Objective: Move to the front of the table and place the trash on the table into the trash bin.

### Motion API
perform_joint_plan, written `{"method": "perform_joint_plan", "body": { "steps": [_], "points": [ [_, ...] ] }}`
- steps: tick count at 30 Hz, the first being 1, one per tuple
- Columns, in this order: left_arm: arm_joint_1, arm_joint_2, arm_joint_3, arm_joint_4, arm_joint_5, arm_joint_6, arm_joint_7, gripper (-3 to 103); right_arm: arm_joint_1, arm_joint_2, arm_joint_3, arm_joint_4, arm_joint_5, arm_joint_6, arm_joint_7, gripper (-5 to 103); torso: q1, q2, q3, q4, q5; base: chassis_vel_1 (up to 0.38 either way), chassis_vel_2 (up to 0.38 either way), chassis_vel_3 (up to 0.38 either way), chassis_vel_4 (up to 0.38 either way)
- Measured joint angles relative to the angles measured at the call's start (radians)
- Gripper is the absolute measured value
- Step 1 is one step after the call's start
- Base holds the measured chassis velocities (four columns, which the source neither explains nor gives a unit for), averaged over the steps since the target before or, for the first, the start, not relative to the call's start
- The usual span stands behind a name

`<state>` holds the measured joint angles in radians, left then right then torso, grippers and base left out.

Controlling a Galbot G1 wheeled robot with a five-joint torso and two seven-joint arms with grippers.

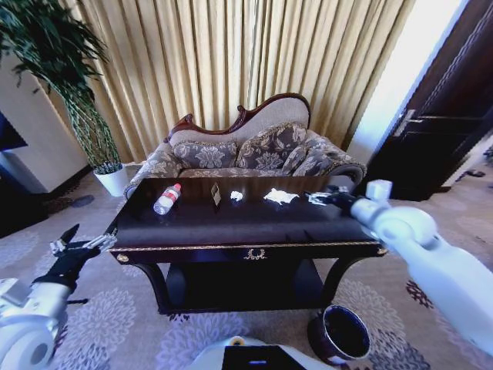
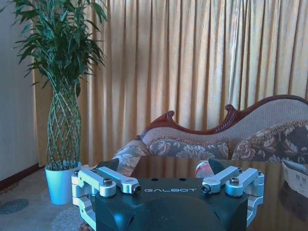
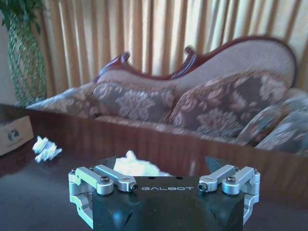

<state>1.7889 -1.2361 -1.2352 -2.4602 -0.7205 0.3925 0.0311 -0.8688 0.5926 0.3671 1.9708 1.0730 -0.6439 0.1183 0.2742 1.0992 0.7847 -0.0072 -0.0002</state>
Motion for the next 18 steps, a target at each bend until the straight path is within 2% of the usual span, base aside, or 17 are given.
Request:
{"method": "perform_joint_plan", "body": {
  "steps": [2, 5, 8, 10, 12, 18],
  "points": [
    [0.005, -0.001, 0.000, -0.009, 0.000, 0.006, -0.003, 100, 0.081, 0.031, -0.094, -0.043, 0.000, -0.020, 0.002, 100, 0.000, 0.000, 0.000, -0.0003, -0.0002, 0.000, 0.000, 0.000, 0.000],
    [0.010, -0.002, 0.000, -0.015, 0.000, 0.007, -0.004, 100, 0.120, 0.053, -0.139, -0.066, -0.001, -0.031, 0.009, 100, 0.000, 0.000, 0.000, -0.0003, -0.0002, 0.000, 0.000, 0.000, 0.000],
    [0.014, -0.001, 0.000, -0.024, 0.001, 0.009, -0.006, 100, 0.209, 0.114, -0.224, -0.138, -0.006, -0.047, 0.023, 100, 0.000, 0.000, 0.000, -0.0003, -0.0001, 0.000, 0.000, 0.000, 0.000],
    [0.014, -0.001, 0.000, -0.026, 0.001, 0.010, -0.006, 100, 0.227, 0.128, -0.239, -0.154, -0.007, -0.052, 0.025, 100, 0.000, 0.000, 0.000, -0.0003, -0.0001, 0.000, 0.000, 0.000, 0.000],
    [0.017, -0.001, -0.001, -0.031, 0.001, 0.011, -0.007, 100, 0.284, 0.172, -0.287, -0.212, -0.017, -0.068, 0.030, 100, 0.000, 0.000, 0.000, 0.0000, -0.0001, 0.000, 0.000, 0.000, 0.000],
    [0.021, -0.001, -0.009, -0.036, 0.001, 0.011, -0.009, 100, 0.347, 0.220, -0.350, -0.294, -0.049, -0.074, 0.050, 100, 0.000, 0.000, 0.000, -0.0001, -0.0002, 0.000, 0.000, 0.000, 0.000]
  ]
}}
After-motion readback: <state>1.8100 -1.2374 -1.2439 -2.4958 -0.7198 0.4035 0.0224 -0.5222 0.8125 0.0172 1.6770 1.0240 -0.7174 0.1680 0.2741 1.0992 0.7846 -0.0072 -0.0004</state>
